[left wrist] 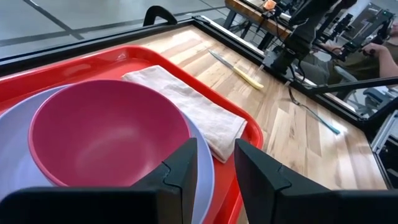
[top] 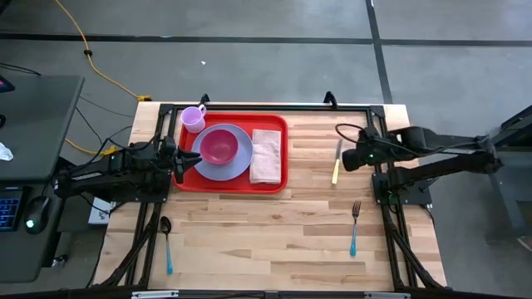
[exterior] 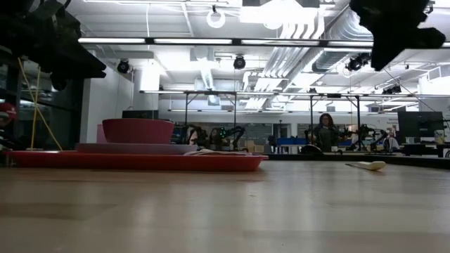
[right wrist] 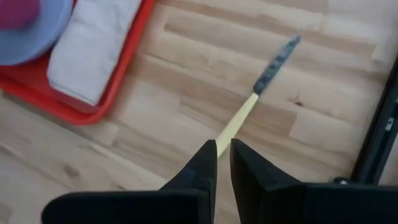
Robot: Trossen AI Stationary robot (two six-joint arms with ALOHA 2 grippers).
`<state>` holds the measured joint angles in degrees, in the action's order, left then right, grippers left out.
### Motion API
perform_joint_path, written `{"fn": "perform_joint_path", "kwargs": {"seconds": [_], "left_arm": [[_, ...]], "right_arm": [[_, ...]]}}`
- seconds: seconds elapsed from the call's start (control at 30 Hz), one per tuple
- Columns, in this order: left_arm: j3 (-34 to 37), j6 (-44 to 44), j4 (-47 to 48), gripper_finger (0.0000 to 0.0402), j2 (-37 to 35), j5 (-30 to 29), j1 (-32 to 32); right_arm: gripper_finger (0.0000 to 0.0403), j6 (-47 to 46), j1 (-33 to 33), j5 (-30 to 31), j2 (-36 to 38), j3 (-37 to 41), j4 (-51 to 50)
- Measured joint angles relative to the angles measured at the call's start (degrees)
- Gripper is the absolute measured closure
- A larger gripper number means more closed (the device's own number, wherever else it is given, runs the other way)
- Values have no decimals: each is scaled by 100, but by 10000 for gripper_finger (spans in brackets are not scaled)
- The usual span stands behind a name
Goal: Set up tray
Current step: Put the blue fork on the white table napkin on the red serving tray
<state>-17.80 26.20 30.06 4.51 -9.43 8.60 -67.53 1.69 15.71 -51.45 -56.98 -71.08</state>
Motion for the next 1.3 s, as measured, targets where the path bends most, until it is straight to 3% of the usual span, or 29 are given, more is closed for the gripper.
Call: {"fn": "perform_joint_path", "kwargs": {"seconds": [0.43, 0.87, 1.3], "left_arm": [[0, 281, 0, 263, 0, 0, 0], [0, 578, 2, 263, 0, -1, 0], [0, 572, 70, 263, 2, 16, 0]], "right_arm": [[376, 1, 2, -463, 553, 1024, 463], [367, -556, -19, -1753, 582, 1580, 501], [360, -1825, -1041, -1742, 571, 1599, 494]]}}
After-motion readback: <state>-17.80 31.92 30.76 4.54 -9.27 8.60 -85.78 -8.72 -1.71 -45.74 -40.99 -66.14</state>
